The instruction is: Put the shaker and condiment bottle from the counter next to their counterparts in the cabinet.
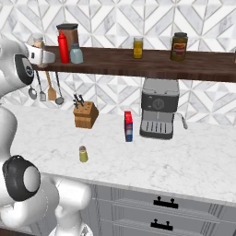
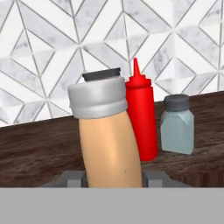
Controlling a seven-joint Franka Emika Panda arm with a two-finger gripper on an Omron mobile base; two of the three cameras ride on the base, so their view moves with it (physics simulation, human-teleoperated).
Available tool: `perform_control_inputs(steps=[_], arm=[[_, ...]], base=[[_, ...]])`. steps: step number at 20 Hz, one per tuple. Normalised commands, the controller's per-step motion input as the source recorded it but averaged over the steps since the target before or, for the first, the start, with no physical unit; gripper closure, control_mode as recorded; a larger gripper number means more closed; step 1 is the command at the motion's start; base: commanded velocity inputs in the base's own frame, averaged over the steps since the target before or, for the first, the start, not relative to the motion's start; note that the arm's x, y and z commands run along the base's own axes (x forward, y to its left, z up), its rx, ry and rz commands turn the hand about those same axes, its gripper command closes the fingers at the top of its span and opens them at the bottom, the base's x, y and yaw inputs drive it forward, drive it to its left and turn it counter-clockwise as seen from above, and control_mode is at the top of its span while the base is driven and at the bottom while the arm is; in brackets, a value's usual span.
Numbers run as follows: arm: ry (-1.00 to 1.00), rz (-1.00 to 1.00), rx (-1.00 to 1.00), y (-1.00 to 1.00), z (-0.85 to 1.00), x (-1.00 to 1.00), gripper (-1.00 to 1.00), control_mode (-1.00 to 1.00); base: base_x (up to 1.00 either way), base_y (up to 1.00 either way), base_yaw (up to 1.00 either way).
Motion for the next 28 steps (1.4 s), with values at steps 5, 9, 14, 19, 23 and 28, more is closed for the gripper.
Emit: perform_control_inputs(steps=[5, 9, 14, 19, 23, 28], arm=[[0.0, -0.04, 0.0, 0.0, -0.07, 0.29, 1.0, -1.0], [0.0, -0.03, 0.0, 0.02, -0.09, 0.32, 1.0, -1.0], [0.0, -0.04, 0.0, 0.09, -0.1, 0.32, 1.0, -1.0], [0.0, -0.05, 0.0, 0.15, -0.04, 0.27, 1.0, -1.0], [0.0, -0.03, 0.0, 0.01, -0.14, 0.3, 1.0, -1.0], [0.0, -0.01, 0.0, 0.0, -0.24, 0.37, 1.0, -1.0]], base=[[0.0, 0.0, 0.0], [0.0, 0.0, 0.0], [0.0, 0.0, 0.0], [0.0, 0.0, 0.0], [0.0, 0.0, 0.0], [0.0, 0.0, 0.0]])
